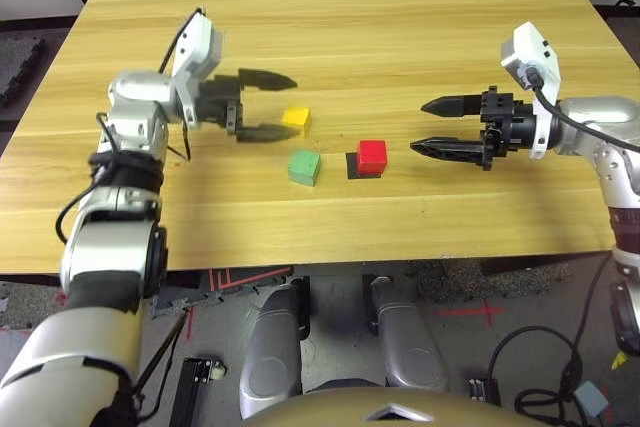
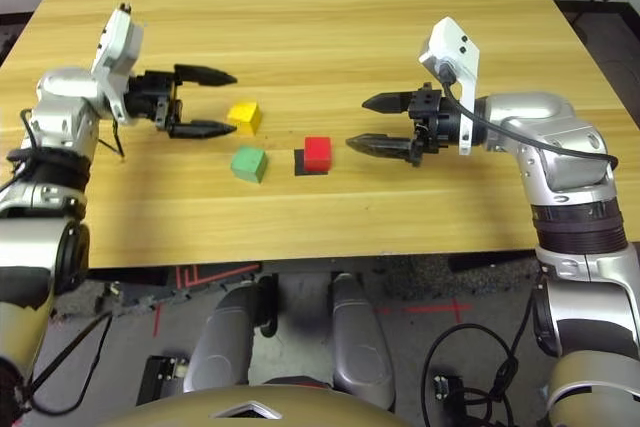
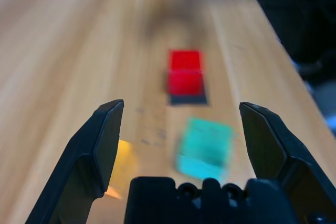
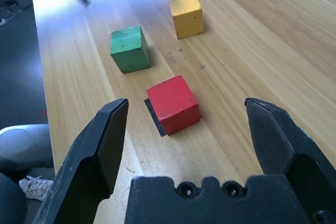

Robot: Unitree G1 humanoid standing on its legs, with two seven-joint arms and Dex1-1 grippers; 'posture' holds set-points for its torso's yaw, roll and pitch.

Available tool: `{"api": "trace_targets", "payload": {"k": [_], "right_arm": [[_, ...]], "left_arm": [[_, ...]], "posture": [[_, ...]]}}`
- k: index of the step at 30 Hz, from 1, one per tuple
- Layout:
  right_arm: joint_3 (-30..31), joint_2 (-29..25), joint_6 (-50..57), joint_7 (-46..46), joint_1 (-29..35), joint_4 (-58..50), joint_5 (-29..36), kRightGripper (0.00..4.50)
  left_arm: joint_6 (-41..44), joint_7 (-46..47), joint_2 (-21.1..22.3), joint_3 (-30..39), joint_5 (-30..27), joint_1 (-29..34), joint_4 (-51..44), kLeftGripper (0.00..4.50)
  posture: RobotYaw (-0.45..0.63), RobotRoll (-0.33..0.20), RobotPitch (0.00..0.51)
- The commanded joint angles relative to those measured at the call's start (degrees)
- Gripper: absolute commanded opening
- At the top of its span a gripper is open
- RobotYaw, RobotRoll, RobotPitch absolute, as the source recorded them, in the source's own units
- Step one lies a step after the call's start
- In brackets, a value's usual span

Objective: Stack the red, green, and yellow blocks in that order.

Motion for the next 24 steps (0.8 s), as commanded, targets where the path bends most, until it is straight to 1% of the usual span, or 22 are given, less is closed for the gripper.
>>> {"api": "trace_targets", "payload": {"k": [1,3,6,13,24], "right_arm": [[0.0,-0.1,0.4,-0.4,0.7,-1.6,1.0,4.47],[0.1,0.0,0.3,-0.6,0.6,-1.6,1.2,4.47],[0.3,0.2,0.3,-0.8,0.5,-1.6,1.4,4.47],[0.3,0.4,0.6,-1.0,0.6,-2.0,1.8,4.47],[0.0,0.0,0.8,-1.3,1.2,-2.9,2.3,4.47]], "left_arm": [[-2.7,-0.6,2.2,-3.2,-1.4,3.1,-5.0,4.5],[-2.8,-0.6,2.5,-3.9,-1.7,3.7,-5.8,4.5],[-3.2,-0.6,1.3,-4.1,-1.2,3.3,-5.1,4.5],[-5.3,-0.2,-1.5,-4.7,0.8,0.9,0.0,4.5],[-10.6,-0.5,-4.6,-6.9,4.6,0.0,6.3,4.5]], "posture": [[0.16,-0.011,0.201],[0.16,-0.008,0.202],[0.16,-0.008,0.203],[0.16,-0.012,0.206],[0.15,-0.015,0.211]]}}
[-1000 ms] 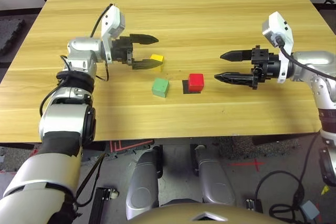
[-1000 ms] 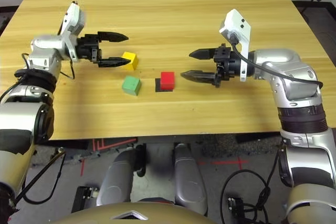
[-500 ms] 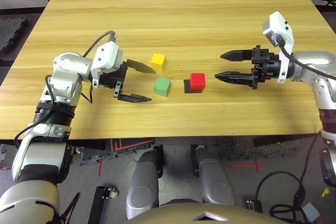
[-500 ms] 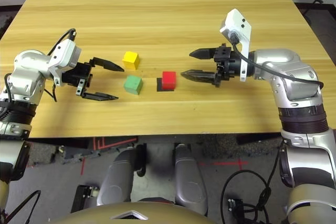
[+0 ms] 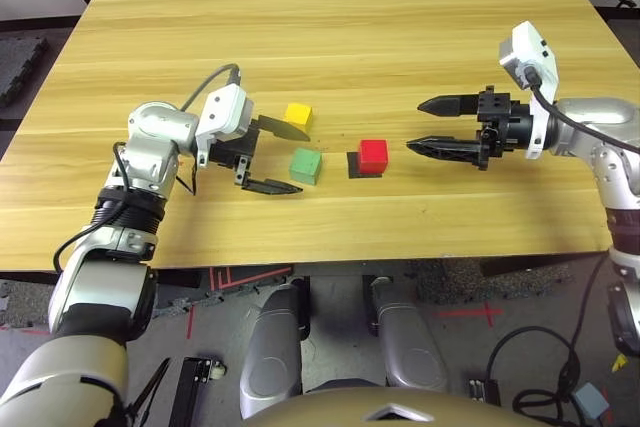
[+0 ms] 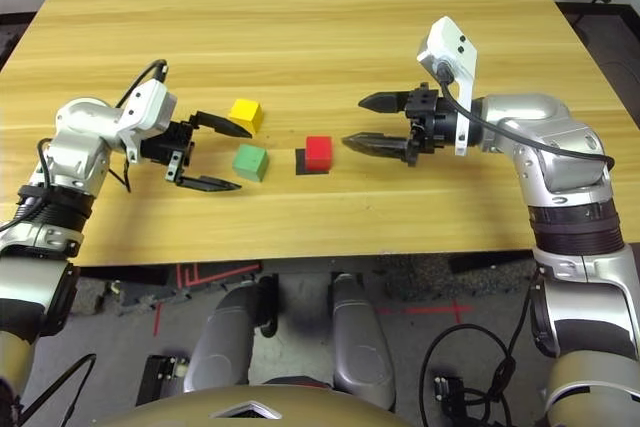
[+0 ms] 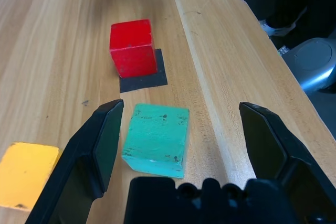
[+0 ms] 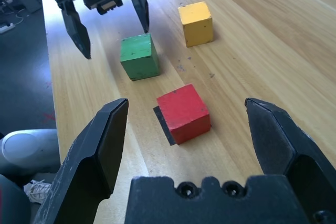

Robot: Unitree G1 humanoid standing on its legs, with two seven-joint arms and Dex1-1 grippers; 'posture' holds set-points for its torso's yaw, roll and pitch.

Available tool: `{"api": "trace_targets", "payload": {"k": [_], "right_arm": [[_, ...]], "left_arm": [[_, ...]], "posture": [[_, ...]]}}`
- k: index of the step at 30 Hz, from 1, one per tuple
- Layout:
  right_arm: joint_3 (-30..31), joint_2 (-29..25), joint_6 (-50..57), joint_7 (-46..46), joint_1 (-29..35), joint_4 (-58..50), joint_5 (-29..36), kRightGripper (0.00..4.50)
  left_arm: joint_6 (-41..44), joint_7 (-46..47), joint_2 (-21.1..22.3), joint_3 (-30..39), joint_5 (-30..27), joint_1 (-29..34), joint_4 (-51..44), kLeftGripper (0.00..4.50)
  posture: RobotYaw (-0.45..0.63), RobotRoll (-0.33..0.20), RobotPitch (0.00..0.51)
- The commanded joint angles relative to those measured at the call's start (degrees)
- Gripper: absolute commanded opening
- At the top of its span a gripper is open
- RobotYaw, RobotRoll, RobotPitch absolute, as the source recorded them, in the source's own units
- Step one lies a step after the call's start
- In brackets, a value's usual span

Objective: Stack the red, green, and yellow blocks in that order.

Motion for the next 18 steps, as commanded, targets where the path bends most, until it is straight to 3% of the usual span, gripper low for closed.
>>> {"api": "trace_targets", "payload": {"k": [1,8,18], "right_arm": [[-0.1,-0.5,0.5,-0.3,0.5,-1.5,0.9,4.47],[-0.3,-2.8,1.9,2.1,3.5,-5.1,3.1,4.47],[-0.4,-7.4,2.5,4.4,8.0,-8.5,5.4,4.47]], "left_arm": [[-3.2,-0.7,-0.4,-2.0,2.4,-0.5,2.6,4.5],[-7.0,-0.6,-3.1,-3.1,4.8,-2.4,9.1,4.5],[-5.8,0.0,-5.5,-1.8,4.1,-5.4,12.3,4.5]], "posture": [[0.15,-0.014,0.211],[0.14,-0.014,0.217],[0.13,-0.021,0.22]]}}
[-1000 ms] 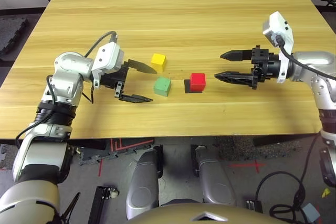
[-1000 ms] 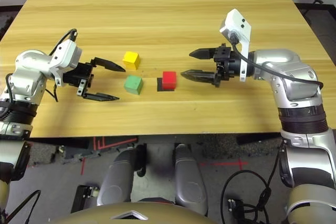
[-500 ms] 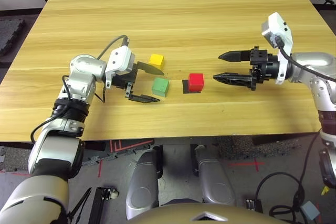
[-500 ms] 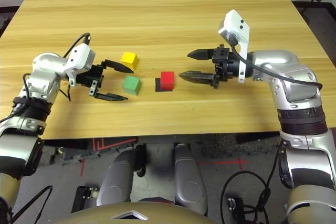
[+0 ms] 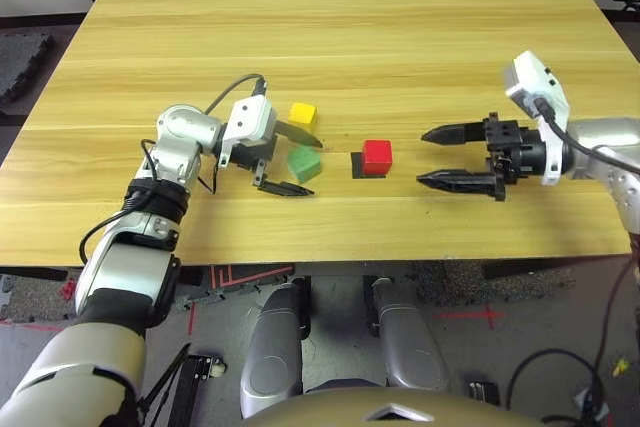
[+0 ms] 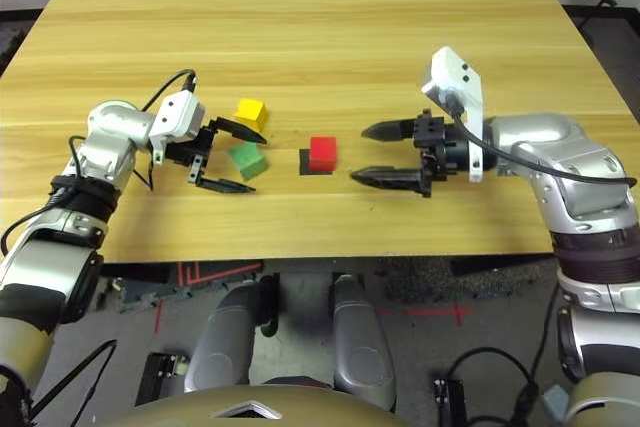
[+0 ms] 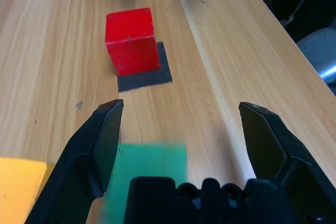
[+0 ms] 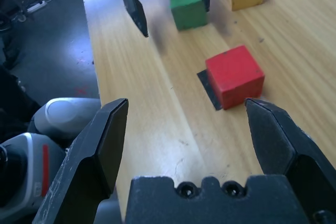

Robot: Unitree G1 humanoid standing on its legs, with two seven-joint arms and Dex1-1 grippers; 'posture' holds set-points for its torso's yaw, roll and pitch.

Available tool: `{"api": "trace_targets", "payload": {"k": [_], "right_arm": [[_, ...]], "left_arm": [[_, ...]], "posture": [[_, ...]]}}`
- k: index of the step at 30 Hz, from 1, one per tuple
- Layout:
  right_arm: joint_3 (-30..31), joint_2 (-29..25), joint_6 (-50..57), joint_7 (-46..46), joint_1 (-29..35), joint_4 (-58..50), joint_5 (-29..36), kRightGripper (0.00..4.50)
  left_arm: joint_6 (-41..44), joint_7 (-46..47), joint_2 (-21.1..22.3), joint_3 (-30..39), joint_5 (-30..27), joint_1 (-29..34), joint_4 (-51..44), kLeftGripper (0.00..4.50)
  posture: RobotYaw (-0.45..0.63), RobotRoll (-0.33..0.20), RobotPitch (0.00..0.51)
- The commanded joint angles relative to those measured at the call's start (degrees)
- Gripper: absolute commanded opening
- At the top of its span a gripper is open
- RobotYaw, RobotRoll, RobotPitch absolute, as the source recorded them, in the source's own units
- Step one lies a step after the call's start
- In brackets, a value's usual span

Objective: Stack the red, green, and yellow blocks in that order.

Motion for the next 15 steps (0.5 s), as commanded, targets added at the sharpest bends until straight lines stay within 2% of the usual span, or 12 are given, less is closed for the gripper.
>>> {"api": "trace_targets", "payload": {"k": [1,12,15], "right_arm": [[-0.2,-0.6,0.2,0.2,0.4,-1.0,0.9,4.47],[1.3,0.1,-0.1,0.3,-0.6,-0.3,1.0,4.47],[1.8,0.3,-0.3,0.5,-1.0,-0.1,1.1,4.47]], "left_arm": [[0.3,-0.2,-0.5,-0.1,0.6,-0.4,1.1,4.5],[-0.1,0.7,-0.7,1.6,-0.4,-1.9,1.3,4.5],[2.4,0.3,-0.9,2.6,-2.3,-2.8,-0.6,4.5]], "posture": [[0.13,-0.021,0.22],[0.15,-0.021,0.216],[0.15,-0.021,0.213]]}}
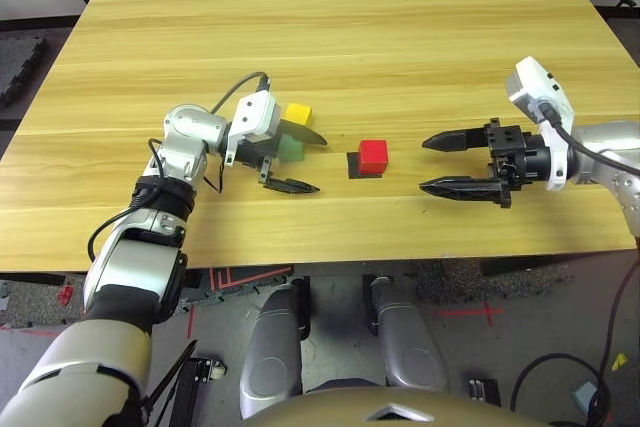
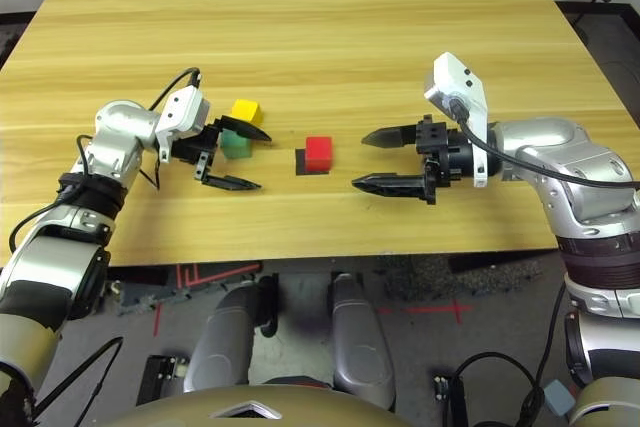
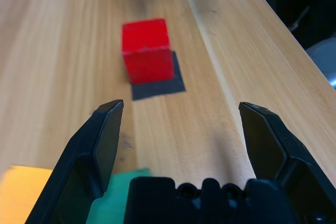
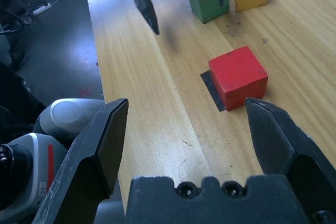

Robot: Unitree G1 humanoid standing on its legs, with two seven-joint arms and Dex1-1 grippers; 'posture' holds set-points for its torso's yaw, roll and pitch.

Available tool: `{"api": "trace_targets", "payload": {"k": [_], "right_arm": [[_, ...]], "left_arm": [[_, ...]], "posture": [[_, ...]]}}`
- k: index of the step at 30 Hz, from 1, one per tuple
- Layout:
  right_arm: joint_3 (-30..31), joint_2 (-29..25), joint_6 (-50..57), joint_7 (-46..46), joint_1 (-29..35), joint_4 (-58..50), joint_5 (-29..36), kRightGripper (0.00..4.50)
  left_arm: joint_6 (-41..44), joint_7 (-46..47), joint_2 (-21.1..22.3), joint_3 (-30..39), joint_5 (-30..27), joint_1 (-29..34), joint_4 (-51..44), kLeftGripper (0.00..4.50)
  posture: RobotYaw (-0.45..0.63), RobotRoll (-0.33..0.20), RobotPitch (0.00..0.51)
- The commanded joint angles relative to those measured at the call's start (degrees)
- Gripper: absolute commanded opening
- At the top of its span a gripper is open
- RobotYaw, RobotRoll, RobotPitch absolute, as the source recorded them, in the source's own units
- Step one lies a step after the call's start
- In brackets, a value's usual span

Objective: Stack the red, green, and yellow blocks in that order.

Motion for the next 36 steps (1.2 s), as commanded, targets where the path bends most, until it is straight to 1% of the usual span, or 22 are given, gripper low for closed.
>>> {"api": "trace_targets", "payload": {"k": [1,5,7,14,19,24,27,36], "right_arm": [[1.0,0.1,-0.6,0.6,-0.4,-0.1,0.0,4.47],[1.4,0.1,-0.9,0.9,-0.6,0.2,-0.2,4.47],[1.5,-0.1,-1.1,1.1,-0.7,0.4,-0.2,4.47],[1.5,-0.5,-1.4,1.4,-0.4,0.6,-0.3,4.47],[0.9,-1.2,-1.5,1.7,0.2,0.5,-0.2,4.47],[0.1,-2.9,-1.4,2.5,0.9,0.4,0.2,4.47],[-0.2,-3.8,-1.2,2.8,1.1,0.2,0.5,4.47],[-0.4,-3.5,-0.7,1.9,1.0,-0.6,0.6,4.47]], "left_arm": [[2.8,-0.7,-0.1,1.4,-2.1,-1.3,-2.2,4.5],[5.1,-0.6,0.4,2.5,-2.9,-2.8,-3.8,4.5],[4.3,-0.5,1.4,2.6,-2.3,-3.1,-3.4,4.5],[-3.4,0.5,5.7,2.5,2.2,-6.4,6.4,4.5],[-6.5,-0.5,8.0,2.0,4.1,-5.9,9.7,4.5],[-8.2,-0.9,8.0,1.7,5.1,-4.4,10.9,4.5],[-7.6,-0.6,7.3,1.8,5.1,-3.4,11.1,4.5],[-7.2,2.3,5.9,2.1,6.3,-3.5,14.5,4.5]], "posture": [[0.15,-0.021,0.211],[0.16,-0.022,0.209],[0.16,-0.023,0.209],[0.16,-0.023,0.211],[0.16,-0.021,0.212],[0.16,-0.021,0.212],[0.15,-0.027,0.218],[0.15,-0.032,0.227]]}}
